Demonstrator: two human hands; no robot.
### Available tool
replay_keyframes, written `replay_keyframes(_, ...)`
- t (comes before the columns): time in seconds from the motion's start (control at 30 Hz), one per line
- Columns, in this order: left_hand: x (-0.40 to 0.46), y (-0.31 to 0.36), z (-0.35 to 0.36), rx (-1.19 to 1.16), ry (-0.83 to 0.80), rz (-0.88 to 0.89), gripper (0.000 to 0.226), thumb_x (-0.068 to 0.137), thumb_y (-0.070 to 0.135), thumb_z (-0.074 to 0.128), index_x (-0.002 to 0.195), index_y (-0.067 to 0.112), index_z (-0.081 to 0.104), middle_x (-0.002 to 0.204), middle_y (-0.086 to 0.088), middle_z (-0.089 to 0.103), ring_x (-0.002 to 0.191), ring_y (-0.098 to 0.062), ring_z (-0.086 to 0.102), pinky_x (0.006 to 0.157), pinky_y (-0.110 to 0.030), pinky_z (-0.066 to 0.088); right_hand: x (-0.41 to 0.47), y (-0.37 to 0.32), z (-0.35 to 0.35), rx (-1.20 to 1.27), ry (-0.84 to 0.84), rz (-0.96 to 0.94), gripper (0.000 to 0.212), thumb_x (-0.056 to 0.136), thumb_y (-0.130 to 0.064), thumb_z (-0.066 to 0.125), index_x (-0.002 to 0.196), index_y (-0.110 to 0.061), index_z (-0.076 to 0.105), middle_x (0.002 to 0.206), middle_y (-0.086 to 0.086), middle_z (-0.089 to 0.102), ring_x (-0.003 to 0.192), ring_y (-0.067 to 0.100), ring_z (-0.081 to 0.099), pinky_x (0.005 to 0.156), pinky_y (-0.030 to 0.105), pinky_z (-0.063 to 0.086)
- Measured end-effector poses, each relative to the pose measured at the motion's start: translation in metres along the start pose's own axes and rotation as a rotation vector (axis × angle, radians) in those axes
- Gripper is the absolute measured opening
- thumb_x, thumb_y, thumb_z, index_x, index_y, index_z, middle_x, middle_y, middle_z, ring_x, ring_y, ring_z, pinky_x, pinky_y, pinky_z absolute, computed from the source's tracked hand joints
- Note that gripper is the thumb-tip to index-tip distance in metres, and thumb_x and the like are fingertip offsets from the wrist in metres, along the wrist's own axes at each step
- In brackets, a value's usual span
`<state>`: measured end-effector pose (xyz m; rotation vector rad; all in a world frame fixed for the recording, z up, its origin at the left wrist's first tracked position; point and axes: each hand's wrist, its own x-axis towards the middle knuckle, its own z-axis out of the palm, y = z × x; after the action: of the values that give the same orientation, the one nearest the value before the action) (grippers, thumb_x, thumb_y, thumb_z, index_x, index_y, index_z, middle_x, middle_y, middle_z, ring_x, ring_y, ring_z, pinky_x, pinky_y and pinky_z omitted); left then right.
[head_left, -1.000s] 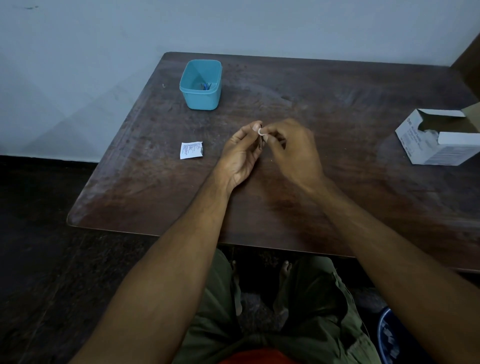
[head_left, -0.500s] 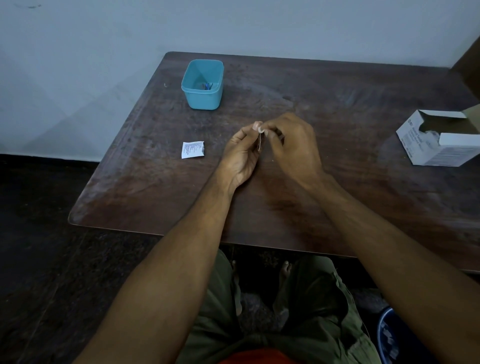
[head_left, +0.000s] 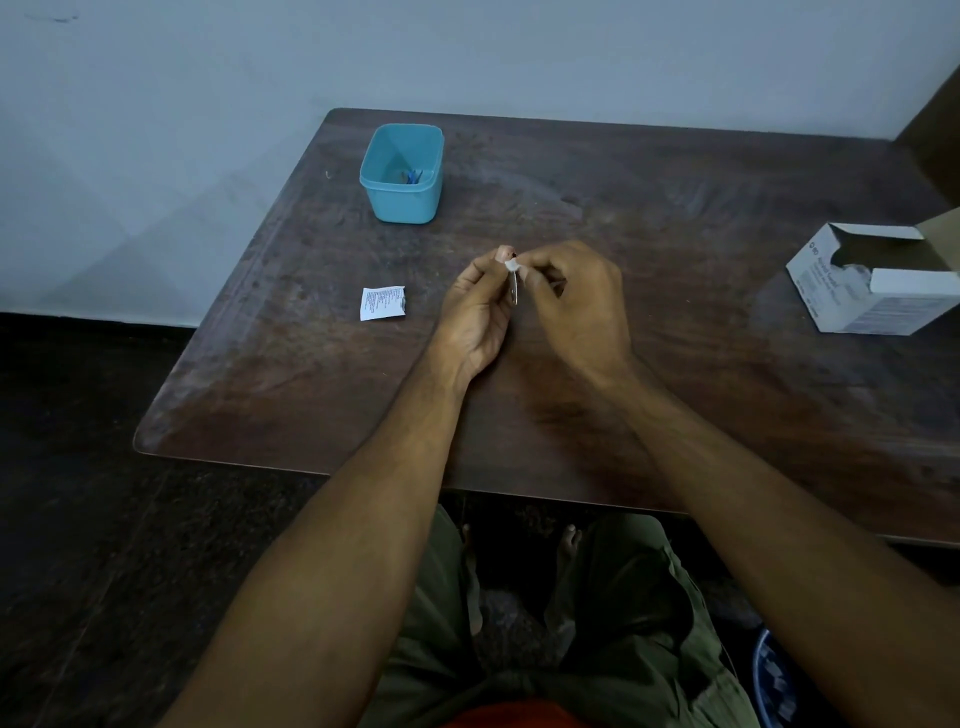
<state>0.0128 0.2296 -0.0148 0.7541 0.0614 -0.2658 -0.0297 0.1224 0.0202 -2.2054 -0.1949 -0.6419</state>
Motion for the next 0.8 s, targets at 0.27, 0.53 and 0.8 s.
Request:
replay_keyframes(0.27,0.001,0.001,0.0,-0.038,0.018,-0.011,0.02,0.098,0.007,0.049,0.081,0.009,0.06,0.071,0.0,0.066,0.067,-0.006,0.061,0.07,-0.019,0.051,-0.026,0.007,0.002,0.091,-0.059,0.078,0.014,0.086,-0.015,0.065,0.096,-0.022,0.072,0.09,-0.011,0.069,0.079,0.0,0.064,0.07,0.01,0.048)
replay_keyframes(0.53,-0.004,-0.003,0.007,0.117,0.025,0.017,0.011,0.094,0.012,0.058,0.083,0.009,0.06,0.089,-0.009,0.069,0.066,-0.014,0.065,0.056,-0.025,0.053,-0.016,0.002,0.0,0.544,0.027,0.569,0.007,0.087,-0.008,0.064,0.091,-0.009,0.069,0.077,0.005,0.074,0.068,0.013,0.071,0.055,0.021,0.054)
replay_keyframes(0.8,-0.009,0.0,-0.003,0.209,-0.095,-0.028,0.009,0.093,0.006,0.058,0.096,0.011,0.064,0.09,-0.007,0.074,0.082,-0.014,0.07,0.073,-0.022,0.056,-0.015,0.007,-0.021,1.083,-0.098,0.925,0.005,0.088,-0.002,0.061,0.092,-0.003,0.065,0.066,0.005,0.072,0.061,0.01,0.068,0.055,0.017,0.053)
